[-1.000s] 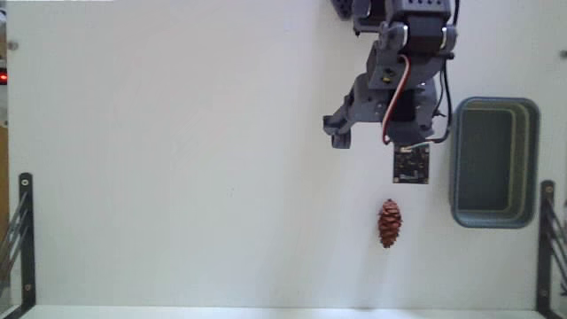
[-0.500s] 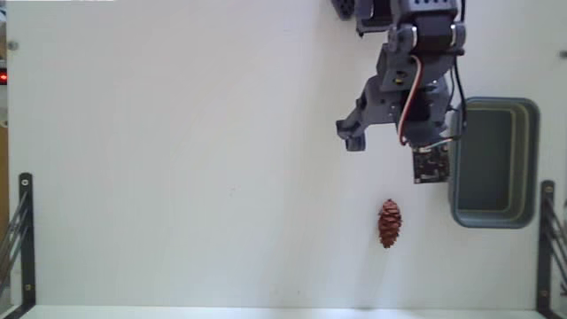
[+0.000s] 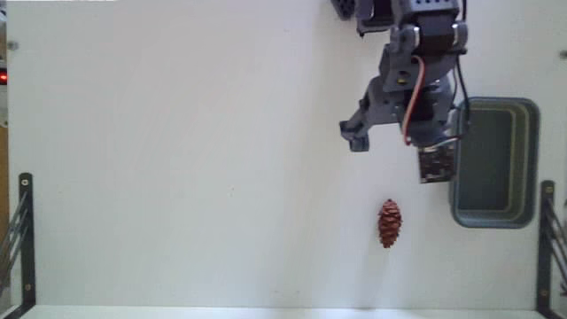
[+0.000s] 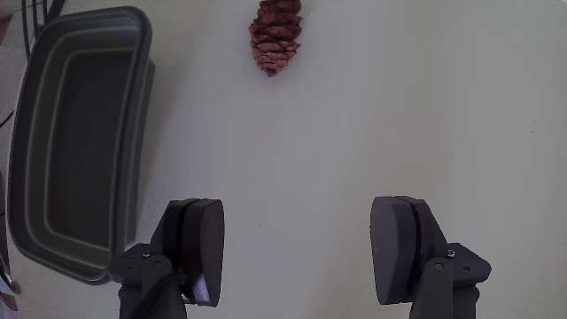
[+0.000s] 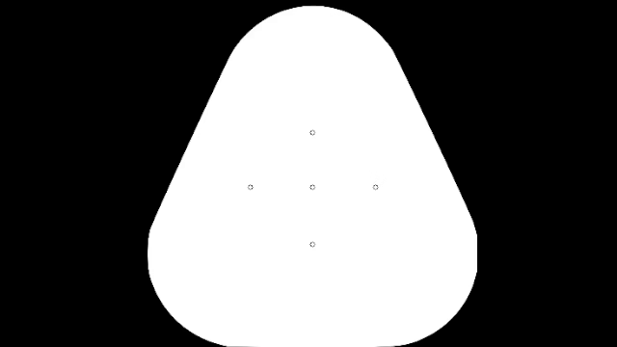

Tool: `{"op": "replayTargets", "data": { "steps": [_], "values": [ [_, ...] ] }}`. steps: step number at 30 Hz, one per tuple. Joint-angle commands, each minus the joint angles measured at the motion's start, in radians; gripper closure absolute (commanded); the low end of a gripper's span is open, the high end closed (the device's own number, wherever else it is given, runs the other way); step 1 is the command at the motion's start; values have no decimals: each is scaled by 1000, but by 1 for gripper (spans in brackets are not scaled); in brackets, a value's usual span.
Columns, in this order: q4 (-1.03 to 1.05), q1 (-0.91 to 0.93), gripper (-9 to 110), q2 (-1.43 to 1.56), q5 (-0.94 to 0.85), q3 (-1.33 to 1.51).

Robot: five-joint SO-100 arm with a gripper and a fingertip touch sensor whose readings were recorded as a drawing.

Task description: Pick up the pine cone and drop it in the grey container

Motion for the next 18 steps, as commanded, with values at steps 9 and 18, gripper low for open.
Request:
{"op": "replayTargets", "data": {
  "steps": [9,18],
  "values": [
    [16,-20,-9,43,5,5],
    [16,-45,-9,43,5,5]
  ]
}}
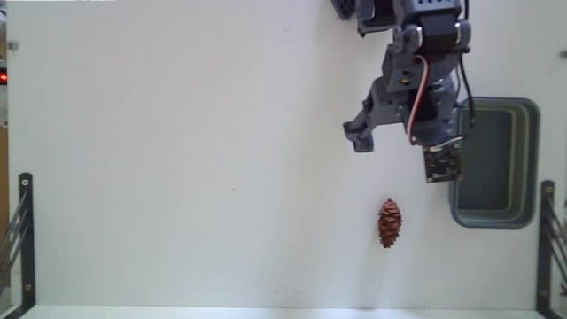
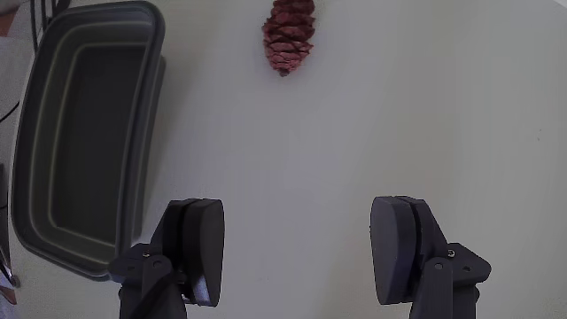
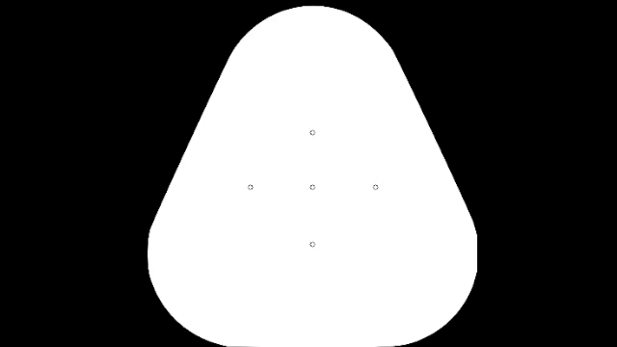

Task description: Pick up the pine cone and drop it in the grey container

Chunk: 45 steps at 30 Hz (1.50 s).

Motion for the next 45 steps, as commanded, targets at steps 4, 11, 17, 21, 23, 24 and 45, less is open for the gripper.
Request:
{"op": "replayTargets", "data": {
  "steps": [4,11,17,21,23,24,45],
  "values": [
    [16,-19,-9,43,5,5],
    [16,-19,-9,43,5,5],
    [14,-19,-9,41,5,5],
    [-22,-19,-9,0,5,0],
    [-44,-19,-9,-26,5,-4],
    [-58,-19,-9,-43,5,-7],
    [-279,-19,-9,-386,5,-128]
  ]
}}
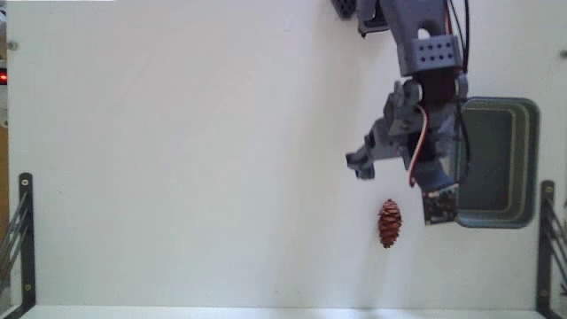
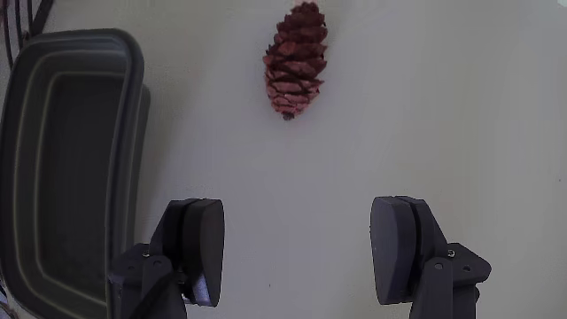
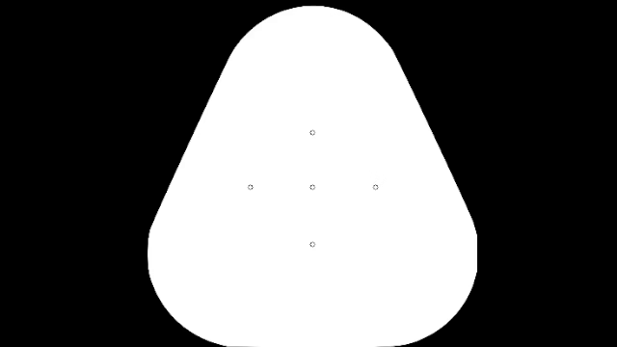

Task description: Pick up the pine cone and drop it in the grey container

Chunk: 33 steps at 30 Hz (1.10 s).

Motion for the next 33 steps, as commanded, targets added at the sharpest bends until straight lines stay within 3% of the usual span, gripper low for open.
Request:
{"op": "replayTargets", "data": {
  "steps": [1,33],
  "values": [
    [-37,-16,-9,-23,5,-66],
    [-142,-16,-9,-555,5,-493]
  ]
}}
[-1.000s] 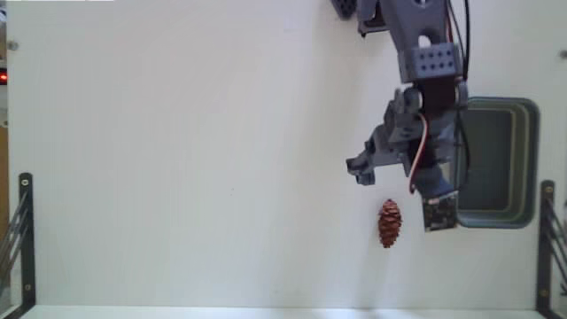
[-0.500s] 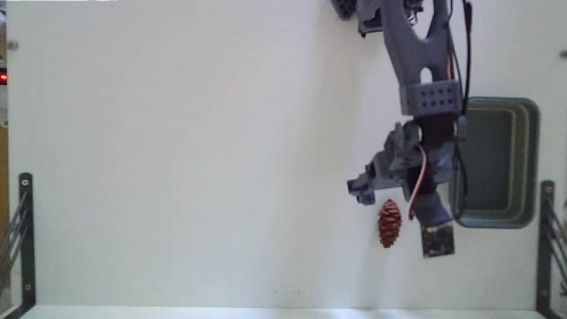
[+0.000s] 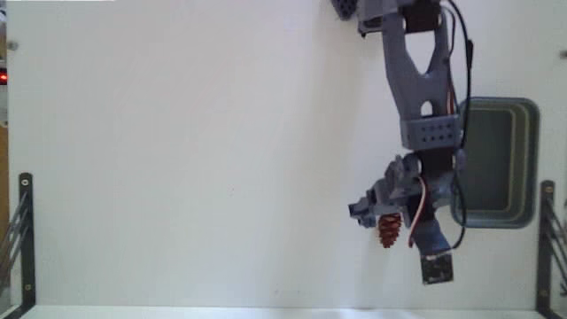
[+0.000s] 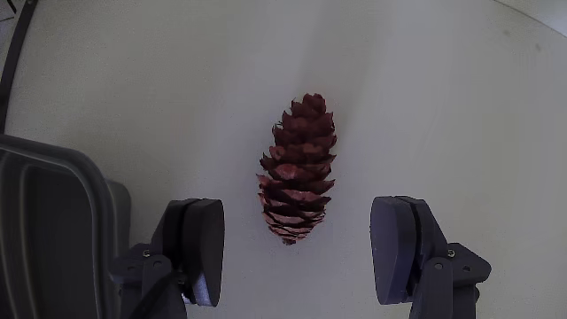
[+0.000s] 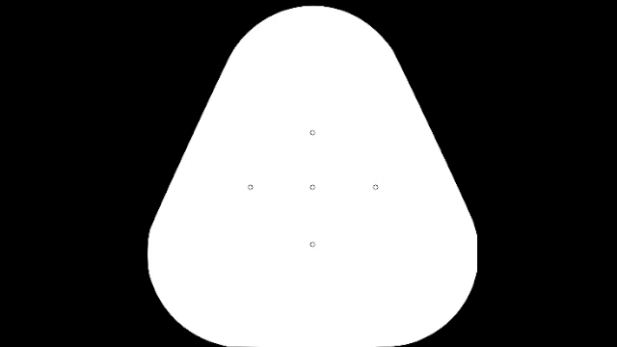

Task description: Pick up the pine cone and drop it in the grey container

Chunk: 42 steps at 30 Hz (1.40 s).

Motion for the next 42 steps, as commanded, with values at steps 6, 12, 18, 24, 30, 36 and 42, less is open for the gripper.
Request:
{"op": "replayTargets", "data": {
  "steps": [6,12,18,24,30,36,42],
  "values": [
    [-1,-16,-9,-56,5,-146],
    [-1,-16,-9,-56,5,-146],
    [-1,-16,-9,-56,5,-146],
    [10,-16,-9,-119,5,-220],
    [20,-16,-9,-159,5,-269],
    [25,-16,-9,-180,5,-295],
    [25,-16,-9,-180,5,-295]
  ]
}}
